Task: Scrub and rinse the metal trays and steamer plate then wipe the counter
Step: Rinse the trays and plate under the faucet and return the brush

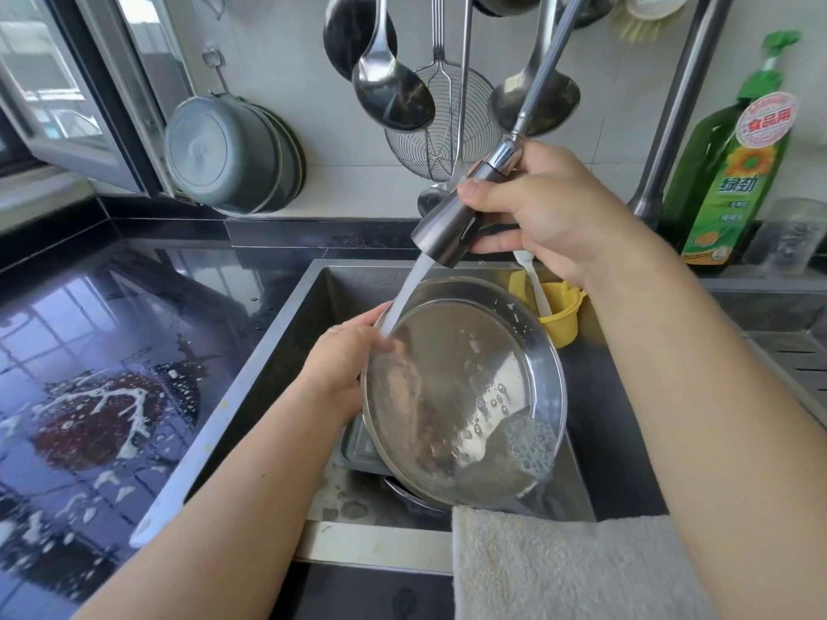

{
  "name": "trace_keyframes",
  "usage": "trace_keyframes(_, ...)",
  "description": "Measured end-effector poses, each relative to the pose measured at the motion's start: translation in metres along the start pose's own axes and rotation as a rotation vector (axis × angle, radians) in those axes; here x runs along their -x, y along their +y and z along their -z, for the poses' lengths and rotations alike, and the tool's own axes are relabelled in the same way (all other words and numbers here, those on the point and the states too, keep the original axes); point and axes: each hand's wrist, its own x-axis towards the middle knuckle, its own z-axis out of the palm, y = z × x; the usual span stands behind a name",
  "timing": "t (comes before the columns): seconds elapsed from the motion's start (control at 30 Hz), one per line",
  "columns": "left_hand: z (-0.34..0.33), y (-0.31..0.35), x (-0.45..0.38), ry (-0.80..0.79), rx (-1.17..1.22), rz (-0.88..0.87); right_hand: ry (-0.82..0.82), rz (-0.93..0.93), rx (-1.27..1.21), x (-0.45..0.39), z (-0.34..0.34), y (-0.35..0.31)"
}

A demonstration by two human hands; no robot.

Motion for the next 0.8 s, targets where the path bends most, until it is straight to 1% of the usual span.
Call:
trace_keyframes(0.2,0.001,-0.004,-0.006,0.037,0.023,0.008,-0.014,-0.003,0.004,0.003,0.001,-0.003)
trace_keyframes(0.43,0.001,-0.003,-0.002,-0.048,0.005,-0.012,-0.039,-0.011,0.031,0.008,0.001,-0.006)
trace_keyframes(0.7,0.003,-0.004,-0.007,0.034,-0.057,-0.053,-0.081,-0.009,0.070,0.015,0.005,-0.012)
trace_keyframes(0.8,0.003,-0.004,-0.006,0.040,-0.080,-0.073,-0.079,-0.016,0.092,0.017,0.006,-0.013)
